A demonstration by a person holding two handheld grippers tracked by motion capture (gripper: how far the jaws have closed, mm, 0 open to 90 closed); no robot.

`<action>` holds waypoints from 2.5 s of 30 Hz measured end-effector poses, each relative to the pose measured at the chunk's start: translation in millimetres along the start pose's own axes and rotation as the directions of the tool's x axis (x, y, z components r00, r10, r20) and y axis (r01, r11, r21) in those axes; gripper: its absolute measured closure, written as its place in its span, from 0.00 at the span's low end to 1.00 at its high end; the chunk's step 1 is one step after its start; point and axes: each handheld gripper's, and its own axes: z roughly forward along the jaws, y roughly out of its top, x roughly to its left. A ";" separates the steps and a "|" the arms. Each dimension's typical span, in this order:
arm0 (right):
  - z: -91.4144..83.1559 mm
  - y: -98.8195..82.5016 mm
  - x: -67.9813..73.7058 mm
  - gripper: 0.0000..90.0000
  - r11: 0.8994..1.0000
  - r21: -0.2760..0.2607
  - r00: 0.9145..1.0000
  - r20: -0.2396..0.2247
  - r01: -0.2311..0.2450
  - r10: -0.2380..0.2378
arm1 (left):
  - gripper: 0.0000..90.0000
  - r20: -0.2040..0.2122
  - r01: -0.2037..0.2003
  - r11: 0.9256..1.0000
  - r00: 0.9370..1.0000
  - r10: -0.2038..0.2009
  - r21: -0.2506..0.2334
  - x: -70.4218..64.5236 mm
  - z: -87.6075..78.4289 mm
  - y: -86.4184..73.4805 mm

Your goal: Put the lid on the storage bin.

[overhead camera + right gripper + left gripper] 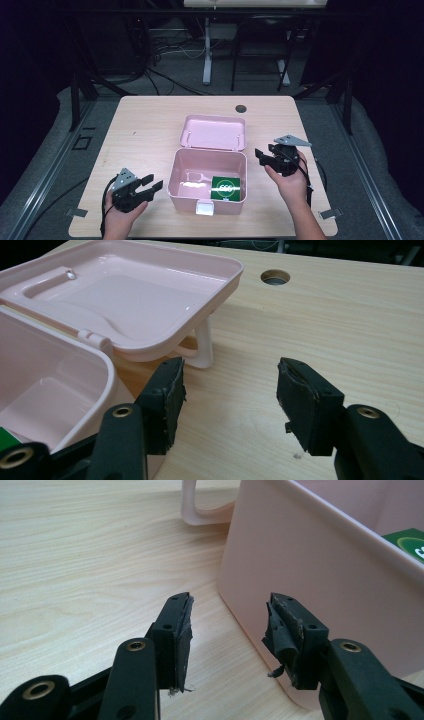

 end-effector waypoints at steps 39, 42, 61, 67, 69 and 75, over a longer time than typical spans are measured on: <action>30.7 88.3 -3.6 0.56 0.966 0.242 0.988 -0.097 -0.096 0.123 | 0.60 0.129 -0.033 0.999 0.991 0.032 0.004 -11.0 11.0 93.9; 36.7 94.2 -3.9 0.56 0.965 0.243 0.990 -0.069 -0.100 0.120 | 0.62 0.146 -0.055 0.998 0.988 0.054 0.004 -13.8 6.4 88.6; 76.8 100.6 -2.4 0.58 0.945 0.292 0.988 -0.010 -0.146 0.156 | 0.58 0.151 -0.098 0.995 0.984 0.092 0.033 -24.0 9.6 76.2; 88.8 104.5 -4.6 0.58 0.937 0.309 0.985 0.008 -0.165 0.171 | 0.67 0.145 -0.126 0.991 0.982 0.118 0.054 -27.2 14.0 72.3; 93.6 105.0 -6.5 0.60 0.932 0.319 0.985 0.015 -0.169 0.173 | 0.70 0.147 -0.126 0.990 0.982 0.115 0.062 -26.8 14.3 71.4; 106.1 102.2 -3.6 0.69 0.916 0.345 0.978 0.047 -0.205 0.201 | 0.76 0.138 -0.129 0.990 0.983 0.119 0.065 -26.9 14.6 68.0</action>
